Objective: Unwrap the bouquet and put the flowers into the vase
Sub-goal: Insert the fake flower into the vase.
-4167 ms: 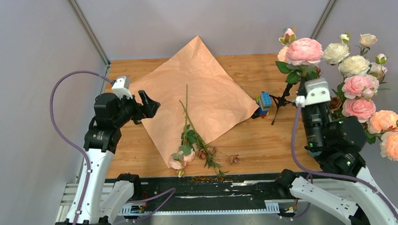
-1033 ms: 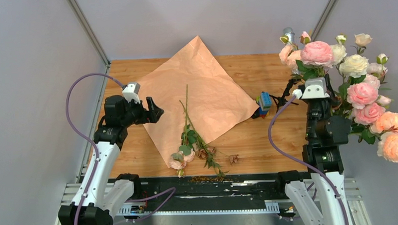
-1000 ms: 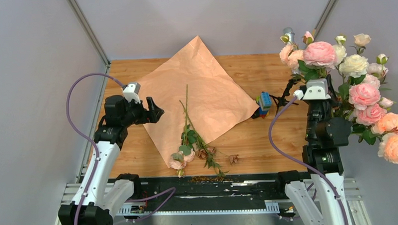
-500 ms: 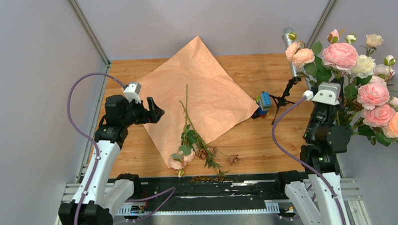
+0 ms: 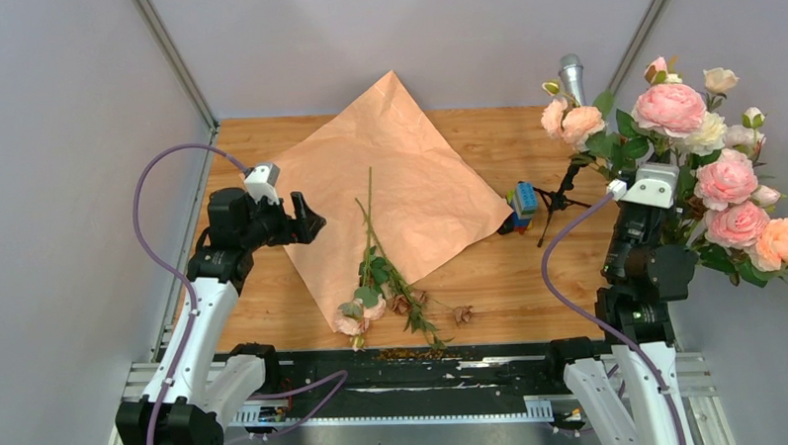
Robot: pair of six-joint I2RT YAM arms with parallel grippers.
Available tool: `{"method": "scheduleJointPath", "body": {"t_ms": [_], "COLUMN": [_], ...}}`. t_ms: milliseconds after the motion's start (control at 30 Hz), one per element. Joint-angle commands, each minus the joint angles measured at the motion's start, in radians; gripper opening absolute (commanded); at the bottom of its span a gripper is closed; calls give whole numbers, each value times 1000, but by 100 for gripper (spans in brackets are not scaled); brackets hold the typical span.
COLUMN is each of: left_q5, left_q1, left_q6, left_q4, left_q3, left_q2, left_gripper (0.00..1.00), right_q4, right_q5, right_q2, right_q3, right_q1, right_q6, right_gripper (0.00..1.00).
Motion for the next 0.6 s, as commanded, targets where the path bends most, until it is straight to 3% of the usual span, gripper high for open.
{"method": "scheduleJointPath", "body": {"t_ms": [0, 333, 567], "left_q5": [13, 16, 16], "left_q1": [10, 10, 11], "left_q6": [22, 22, 22], "left_q4": [32, 33, 31], "left_q3": [-5, -4, -6], "left_q2": [-16, -12, -14], "left_gripper": [100, 100, 100], "right_q4": [-70, -6, 48], "right_q5": [14, 154, 273], "right_q2": [-8, 39, 24], "right_q3": [45, 150, 42], "right_q1": [-12, -12, -11], "right_q6": [94, 60, 42], "right_gripper": [0, 0, 0]}}
